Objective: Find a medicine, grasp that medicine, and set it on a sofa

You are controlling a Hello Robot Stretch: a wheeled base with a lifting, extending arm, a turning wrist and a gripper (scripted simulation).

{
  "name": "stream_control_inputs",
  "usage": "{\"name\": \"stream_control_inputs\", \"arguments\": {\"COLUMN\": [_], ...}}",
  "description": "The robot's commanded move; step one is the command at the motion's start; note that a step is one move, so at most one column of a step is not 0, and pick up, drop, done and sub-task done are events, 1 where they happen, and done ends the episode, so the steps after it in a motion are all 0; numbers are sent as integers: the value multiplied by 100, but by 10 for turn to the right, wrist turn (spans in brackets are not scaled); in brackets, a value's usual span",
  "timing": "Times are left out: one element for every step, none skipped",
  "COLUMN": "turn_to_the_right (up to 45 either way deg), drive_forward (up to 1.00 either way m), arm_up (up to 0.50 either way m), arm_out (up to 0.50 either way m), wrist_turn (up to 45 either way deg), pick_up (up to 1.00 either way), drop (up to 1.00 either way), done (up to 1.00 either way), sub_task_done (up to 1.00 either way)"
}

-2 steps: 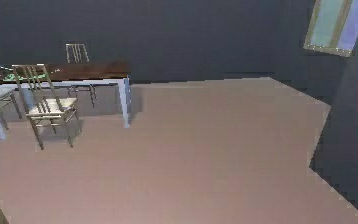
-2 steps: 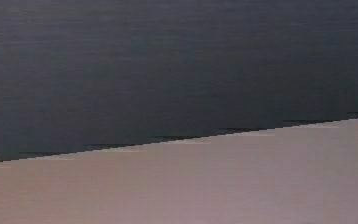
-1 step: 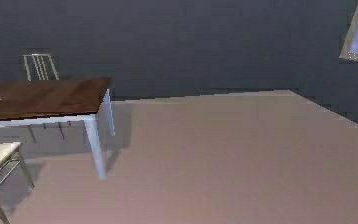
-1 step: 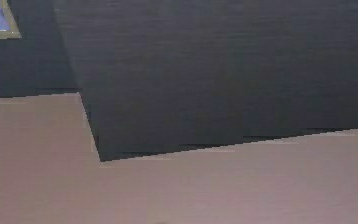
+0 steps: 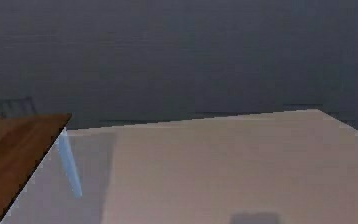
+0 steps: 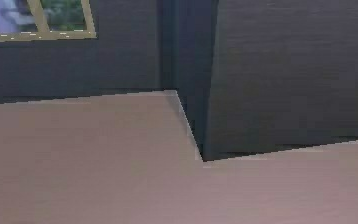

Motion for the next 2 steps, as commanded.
{"name": "stream_control_inputs", "arguments": {"turn_to_the_right": [0, -150], "drive_forward": [35, 0], "arm_up": [0, 0], "arm_out": [0, 0], "wrist_turn": [0, 0], "pick_up": [0, 0], "drop": [0, 0], "done": [0, 0], "sub_task_done": [0, 0]}}
